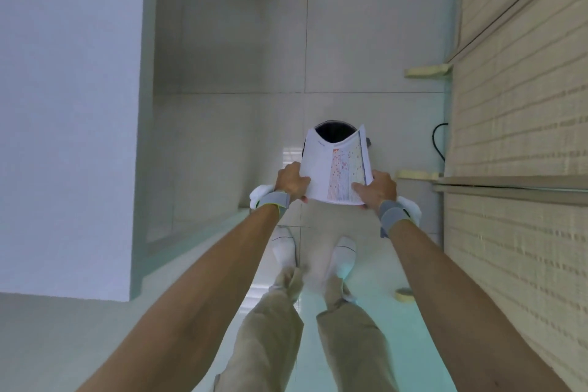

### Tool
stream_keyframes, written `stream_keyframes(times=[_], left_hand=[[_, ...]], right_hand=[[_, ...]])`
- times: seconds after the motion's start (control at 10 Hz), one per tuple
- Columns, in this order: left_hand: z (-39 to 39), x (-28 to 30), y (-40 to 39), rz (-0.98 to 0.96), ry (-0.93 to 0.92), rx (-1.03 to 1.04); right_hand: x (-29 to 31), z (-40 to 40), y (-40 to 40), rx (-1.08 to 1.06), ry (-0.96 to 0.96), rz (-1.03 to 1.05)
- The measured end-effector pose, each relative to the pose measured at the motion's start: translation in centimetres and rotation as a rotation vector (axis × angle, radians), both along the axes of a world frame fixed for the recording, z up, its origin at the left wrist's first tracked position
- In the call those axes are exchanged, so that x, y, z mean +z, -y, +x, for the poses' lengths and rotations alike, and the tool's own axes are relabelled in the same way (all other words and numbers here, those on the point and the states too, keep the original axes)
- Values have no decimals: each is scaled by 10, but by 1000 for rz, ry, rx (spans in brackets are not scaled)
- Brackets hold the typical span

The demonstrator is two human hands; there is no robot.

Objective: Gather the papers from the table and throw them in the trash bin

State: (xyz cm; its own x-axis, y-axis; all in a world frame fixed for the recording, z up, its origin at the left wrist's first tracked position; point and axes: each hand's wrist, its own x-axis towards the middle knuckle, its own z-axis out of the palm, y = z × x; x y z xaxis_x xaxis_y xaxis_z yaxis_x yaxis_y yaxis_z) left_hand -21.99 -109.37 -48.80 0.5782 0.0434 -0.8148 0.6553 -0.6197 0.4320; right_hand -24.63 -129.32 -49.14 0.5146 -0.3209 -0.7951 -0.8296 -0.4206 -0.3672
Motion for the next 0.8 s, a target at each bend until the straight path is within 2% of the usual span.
stream_keyframes(times=[0.1, 0.3, 0.7, 0.8], left_hand=[[4, -42, -3, 27, -5, -50], [9, -66, -6, 56, -13, -52], [22, -48, 0, -9, -51, 151], [25, -32, -2, 85, -23, 19]], right_hand=[[-42, 0, 1, -14, -64, 7], [-70, 5, 5, -76, -169, 13], [-55, 20, 7, -221, -197, 86], [-35, 23, 8, 79, -156, -89]])
